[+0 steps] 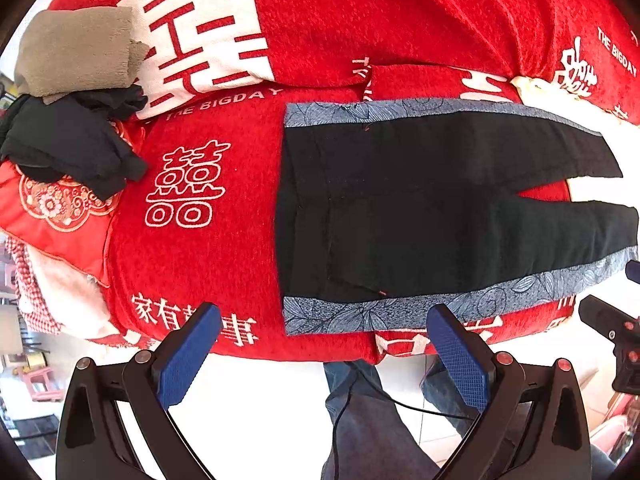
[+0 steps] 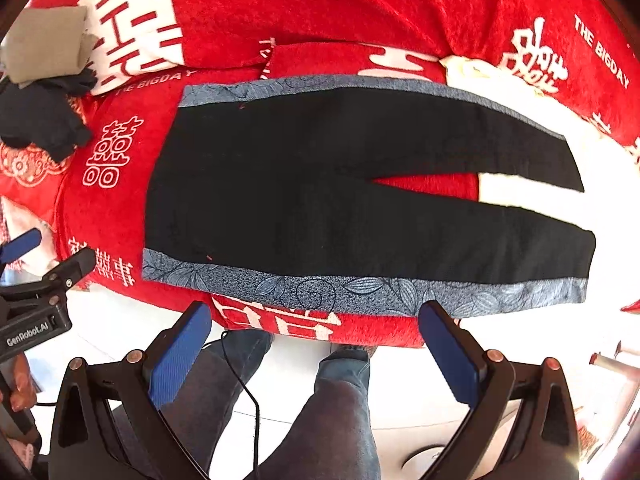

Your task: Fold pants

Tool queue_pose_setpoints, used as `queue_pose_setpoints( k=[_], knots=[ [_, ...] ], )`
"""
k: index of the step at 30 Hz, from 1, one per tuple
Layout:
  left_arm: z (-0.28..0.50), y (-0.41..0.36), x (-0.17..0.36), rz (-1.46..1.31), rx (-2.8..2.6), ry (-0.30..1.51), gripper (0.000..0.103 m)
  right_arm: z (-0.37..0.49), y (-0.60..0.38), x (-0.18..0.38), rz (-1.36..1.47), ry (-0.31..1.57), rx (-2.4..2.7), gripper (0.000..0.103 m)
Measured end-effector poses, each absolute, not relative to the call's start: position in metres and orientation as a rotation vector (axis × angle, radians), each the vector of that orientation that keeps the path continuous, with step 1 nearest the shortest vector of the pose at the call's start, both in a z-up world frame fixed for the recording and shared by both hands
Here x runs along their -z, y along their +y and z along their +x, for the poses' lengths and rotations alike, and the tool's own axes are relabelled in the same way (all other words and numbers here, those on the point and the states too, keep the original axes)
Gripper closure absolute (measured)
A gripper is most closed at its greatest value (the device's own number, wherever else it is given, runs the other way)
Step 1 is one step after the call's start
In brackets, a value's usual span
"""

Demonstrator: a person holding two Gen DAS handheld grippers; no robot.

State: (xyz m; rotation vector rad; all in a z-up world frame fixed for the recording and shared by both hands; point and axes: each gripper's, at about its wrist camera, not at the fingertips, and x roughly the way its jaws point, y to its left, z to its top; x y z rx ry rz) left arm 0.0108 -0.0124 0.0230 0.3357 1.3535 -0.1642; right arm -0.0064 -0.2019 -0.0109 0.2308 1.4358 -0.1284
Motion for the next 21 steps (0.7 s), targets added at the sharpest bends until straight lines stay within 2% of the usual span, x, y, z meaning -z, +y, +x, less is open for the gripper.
queue_pose_setpoints(
  k=[8, 14, 21],
  knots=[
    [-0.012, -0.027, -0.035, 0.299, 0.102, 1.341, 0.0, -0.022, -0.224, 0.008, 0.181, 1.426, 0.046, 0.0],
    [-0.024, -0.024, -0.029, 0.227, 0.022, 1.39, 0.0, -0.038, -0.24, 0.025, 0.256, 1.465, -0.01, 0.0],
    [-0.022, -0.021, -0.005, 0.274, 0.05, 1.417, 0.0, -0.05, -0.246, 0.048, 0.404, 1.465, 0.01, 0.0]
  ],
)
